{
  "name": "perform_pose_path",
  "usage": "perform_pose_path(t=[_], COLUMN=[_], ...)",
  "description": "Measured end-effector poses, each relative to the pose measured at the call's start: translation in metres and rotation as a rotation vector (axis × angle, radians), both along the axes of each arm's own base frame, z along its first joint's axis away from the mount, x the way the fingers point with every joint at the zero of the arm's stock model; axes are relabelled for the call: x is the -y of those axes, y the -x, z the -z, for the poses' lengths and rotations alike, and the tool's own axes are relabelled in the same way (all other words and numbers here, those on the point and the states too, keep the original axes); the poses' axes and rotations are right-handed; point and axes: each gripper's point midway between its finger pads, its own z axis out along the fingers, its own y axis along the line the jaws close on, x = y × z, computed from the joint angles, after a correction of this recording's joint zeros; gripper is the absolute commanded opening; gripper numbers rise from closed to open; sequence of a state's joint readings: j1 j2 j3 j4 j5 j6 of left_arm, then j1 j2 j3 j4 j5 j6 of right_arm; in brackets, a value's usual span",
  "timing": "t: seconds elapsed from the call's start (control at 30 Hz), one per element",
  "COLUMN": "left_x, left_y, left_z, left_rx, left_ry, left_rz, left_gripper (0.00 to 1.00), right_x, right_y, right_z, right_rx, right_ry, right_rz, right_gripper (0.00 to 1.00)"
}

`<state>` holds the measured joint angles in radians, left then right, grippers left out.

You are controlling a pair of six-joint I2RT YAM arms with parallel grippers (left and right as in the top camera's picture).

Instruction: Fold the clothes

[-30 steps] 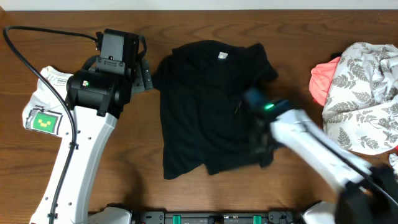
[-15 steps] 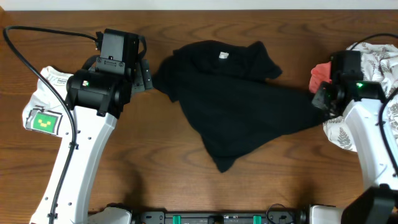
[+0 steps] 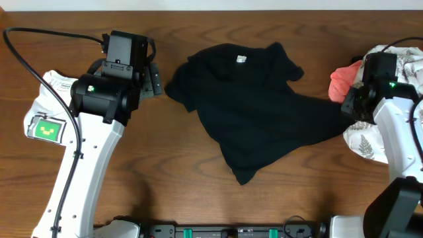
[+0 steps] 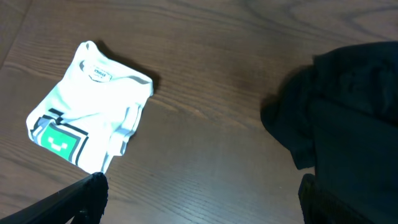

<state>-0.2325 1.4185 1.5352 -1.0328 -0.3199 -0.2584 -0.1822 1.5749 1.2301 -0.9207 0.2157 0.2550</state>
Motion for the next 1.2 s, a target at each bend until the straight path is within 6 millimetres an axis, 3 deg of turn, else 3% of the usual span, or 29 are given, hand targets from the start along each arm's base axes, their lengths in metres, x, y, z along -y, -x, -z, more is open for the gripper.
perform_pose_path(t=[0.13,0.23,0.33,0.4,0.53,0.67,0.8,0.93,1.2], left_x=[0.0,0.0,0.0,0.0,0.0,0.001,0.001,0.001,0.001], left_y=[0.0,0.0,0.0,-0.001,-0.001,-0.002,-0.004,-0.004,-0.004], left_z=[0.0,0.0,0.0,-0.001,-0.001,-0.002,-0.003,-0.003,-0.003], left_rx=[0.001,0.001,0.002,0.004,0.005,0.013,0.022,0.023,0.023], left_ry=[0.0,0.0,0.001,0.001,0.001,0.003,0.005,0.005,0.006], left_rz=[-0.001,0.0,0.0,0.0,0.0,0.0,0.0,0.0,0.0], left_gripper=[0.98,0.98,0.98,0.98,0.98,0.98,0.98,0.98,0.98], right_x=[-0.033,-0.091,-0.15,-0.189,-0.249,-0.29,-0.316,-0.329,-0.325], right_y=[-0.003,0.016,0.036,0.045,0.076,0.106,0.139,0.157,0.163], right_z=[-0.033,-0.051,-0.052,-0.04,0.001,0.035,0.056,0.069,0.106], right_rx=[0.037,0.02,-0.027,-0.047,-0.102,-0.118,-0.155,-0.185,-0.281], right_ry=[-0.079,-0.168,-0.221,-0.235,-0.237,-0.23,-0.228,-0.223,-0.146], right_rz=[-0.14,-0.344,-0.551,-0.688,-0.885,-1.031,-1.138,-1.178,-1.142], right_gripper=[0.41,0.41,0.43,0.43,0.43,0.44,0.46,0.47,0.47])
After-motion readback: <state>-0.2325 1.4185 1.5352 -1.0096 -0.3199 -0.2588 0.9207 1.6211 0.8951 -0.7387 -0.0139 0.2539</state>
